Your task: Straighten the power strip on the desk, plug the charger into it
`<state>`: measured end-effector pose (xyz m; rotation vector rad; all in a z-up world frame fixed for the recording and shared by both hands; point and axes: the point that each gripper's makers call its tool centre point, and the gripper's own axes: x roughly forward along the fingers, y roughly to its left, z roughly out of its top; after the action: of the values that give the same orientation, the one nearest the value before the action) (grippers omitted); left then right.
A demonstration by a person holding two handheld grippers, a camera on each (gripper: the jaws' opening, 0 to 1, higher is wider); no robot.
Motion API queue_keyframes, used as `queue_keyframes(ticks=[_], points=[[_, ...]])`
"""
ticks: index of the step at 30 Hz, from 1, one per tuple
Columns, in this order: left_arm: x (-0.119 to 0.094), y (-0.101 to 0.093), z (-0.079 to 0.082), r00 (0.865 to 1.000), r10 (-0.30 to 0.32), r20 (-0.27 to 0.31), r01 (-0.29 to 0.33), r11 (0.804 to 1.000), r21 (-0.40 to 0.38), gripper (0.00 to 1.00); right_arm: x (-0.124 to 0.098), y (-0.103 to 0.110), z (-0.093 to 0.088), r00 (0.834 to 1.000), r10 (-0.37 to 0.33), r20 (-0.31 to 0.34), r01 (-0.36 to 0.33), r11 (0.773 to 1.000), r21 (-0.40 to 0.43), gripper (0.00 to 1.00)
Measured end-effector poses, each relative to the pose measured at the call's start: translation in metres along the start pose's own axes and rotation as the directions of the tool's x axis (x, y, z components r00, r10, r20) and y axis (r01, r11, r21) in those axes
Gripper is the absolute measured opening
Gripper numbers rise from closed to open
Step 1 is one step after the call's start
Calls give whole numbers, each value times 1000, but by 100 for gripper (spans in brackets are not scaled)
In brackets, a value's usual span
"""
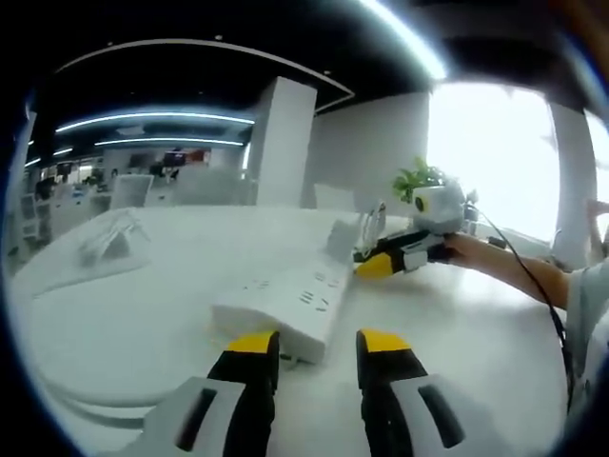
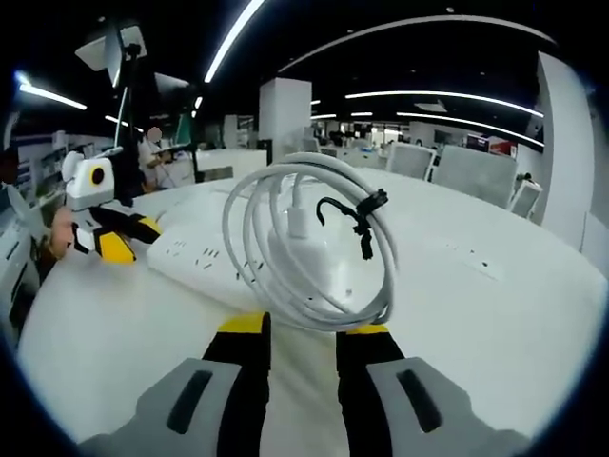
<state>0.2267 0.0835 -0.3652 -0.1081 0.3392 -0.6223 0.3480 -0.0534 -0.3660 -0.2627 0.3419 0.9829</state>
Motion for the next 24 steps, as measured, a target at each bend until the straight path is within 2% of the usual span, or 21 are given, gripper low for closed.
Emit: queue_keyframes(ticks=[24], points=[[-3, 5, -1, 1000, -21, -13, 21, 1000, 16, 30, -10, 8, -5, 999, -41, -28, 41, 999, 7, 23]])
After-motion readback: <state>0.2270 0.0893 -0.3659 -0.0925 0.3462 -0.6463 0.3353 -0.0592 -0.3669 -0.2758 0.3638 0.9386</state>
